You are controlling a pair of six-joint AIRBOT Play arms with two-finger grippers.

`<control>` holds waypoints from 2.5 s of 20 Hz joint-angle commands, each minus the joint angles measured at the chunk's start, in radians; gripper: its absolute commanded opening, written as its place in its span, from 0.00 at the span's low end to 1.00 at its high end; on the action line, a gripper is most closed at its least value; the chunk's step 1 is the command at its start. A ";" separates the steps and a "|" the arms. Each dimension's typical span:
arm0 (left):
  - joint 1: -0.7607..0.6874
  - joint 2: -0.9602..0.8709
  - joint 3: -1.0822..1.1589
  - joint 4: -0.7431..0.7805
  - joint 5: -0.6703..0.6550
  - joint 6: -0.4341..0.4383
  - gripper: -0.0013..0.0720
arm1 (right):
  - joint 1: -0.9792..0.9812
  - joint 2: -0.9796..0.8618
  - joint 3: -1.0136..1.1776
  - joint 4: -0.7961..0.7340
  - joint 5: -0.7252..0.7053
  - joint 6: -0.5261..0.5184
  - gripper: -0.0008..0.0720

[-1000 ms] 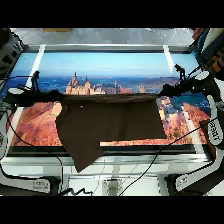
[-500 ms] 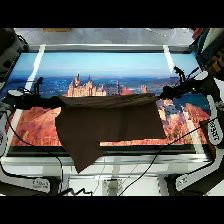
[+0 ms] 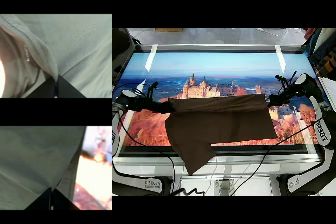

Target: Fold the clothes and pants, and hang the long-sleeved shirts on hangers.

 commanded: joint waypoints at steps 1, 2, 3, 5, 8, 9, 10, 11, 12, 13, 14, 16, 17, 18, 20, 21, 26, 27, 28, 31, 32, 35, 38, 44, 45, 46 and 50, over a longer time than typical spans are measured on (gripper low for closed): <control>0.001 0.000 0.001 0.045 -0.002 -0.008 0.05 | 0.008 0.000 -0.005 -0.059 0.002 0.025 0.07; 0.001 0.000 0.001 0.045 -0.002 -0.008 0.05 | 0.008 0.000 -0.005 -0.055 0.005 0.025 0.22; 0.001 0.000 0.001 0.045 -0.002 -0.008 0.10 | 0.008 0.000 -0.005 -0.045 0.010 0.025 0.48; 0.001 0.000 0.001 0.045 -0.002 -0.008 0.74 | 0.008 0.000 -0.005 -0.045 0.023 0.024 0.67; 0.001 0.003 0.001 0.045 -0.002 -0.009 0.84 | 0.000 0.002 -0.005 -0.067 0.021 0.023 0.53; 0.001 0.011 0.001 0.045 -0.005 -0.019 0.84 | -0.006 0.004 -0.004 -0.074 0.037 0.019 0.46; 0.002 0.026 0.002 0.046 -0.005 -0.019 0.84 | -0.016 0.009 -0.004 -0.082 0.061 0.011 0.44; 0.002 0.046 0.004 0.053 -0.005 -0.019 0.84 | -0.034 0.016 -0.005 -0.084 0.093 -0.001 0.44; 0.004 0.072 0.010 0.079 -0.005 -0.019 0.84 | -0.060 0.027 -0.005 -0.084 0.132 -0.012 0.44; 0.008 0.104 0.016 0.118 -0.005 -0.020 0.84 | -0.090 0.038 -0.006 -0.084 0.167 -0.018 0.44; 0.017 0.143 0.018 0.158 -0.005 -0.028 0.84 | -0.129 0.053 -0.006 -0.080 0.200 -0.022 0.44; 0.047 0.230 0.018 0.214 -0.016 -0.077 0.83 | -0.214 0.103 -0.042 -0.038 0.209 -0.038 0.43; 0.067 0.271 0.016 0.242 -0.027 -0.097 0.80 | -0.256 0.132 -0.072 -0.017 0.209 -0.046 0.43; 0.096 0.313 0.010 0.274 -0.044 -0.125 0.70 | -0.298 0.167 -0.114 -0.002 0.207 -0.050 0.43; 0.171 0.380 -0.039 0.295 -0.097 -0.153 0.64 | -0.362 0.225 -0.209 0.048 0.185 -0.080 0.43; 0.206 0.409 -0.085 0.294 -0.121 -0.161 0.64 | -0.385 0.245 -0.258 0.083 0.168 -0.103 0.44; 0.315 0.620 -0.437 0.233 -0.154 -0.194 0.64 | -0.400 0.261 -0.455 0.132 0.118 -0.173 0.44; 0.318 0.671 -0.506 0.222 -0.154 -0.192 0.64 | -0.400 0.261 -0.476 0.132 0.087 -0.173 0.44; 0.314 0.719 -0.579 0.208 -0.153 -0.191 0.64 | -0.400 0.261 -0.489 0.131 0.063 -0.173 0.44; 0.264 0.769 -0.760 0.148 -0.151 -0.169 0.65 | -0.400 0.261 -0.492 0.137 0.023 -0.172 0.44; 0.240 0.768 -0.808 0.146 -0.150 -0.144 0.65 | -0.400 0.261 -0.493 0.138 0.019 -0.172 0.44; 0.178 0.761 -0.800 0.147 -0.146 -0.150 0.65 | -0.400 0.262 -0.492 0.138 0.020 -0.172 0.44; 0.127 0.750 -0.800 0.172 -0.147 -0.151 0.65 | -0.400 0.262 -0.492 0.138 0.018 -0.172 0.44; 0.004 0.639 -0.800 0.243 -0.140 -0.149 0.65 | -0.400 0.262 -0.492 0.138 0.019 -0.171 0.44; 0.003 0.620 -0.800 0.247 -0.132 -0.149 0.65 | -0.400 0.262 -0.492 0.137 0.018 -0.171 0.44; 0.003 0.601 -0.800 0.246 -0.124 -0.149 0.65 | -0.400 0.262 -0.492 0.138 0.018 -0.171 0.44; -0.037 0.552 -0.800 0.229 -0.046 -0.122 0.65 | -0.400 0.262 -0.492 0.138 0.018 -0.171 0.44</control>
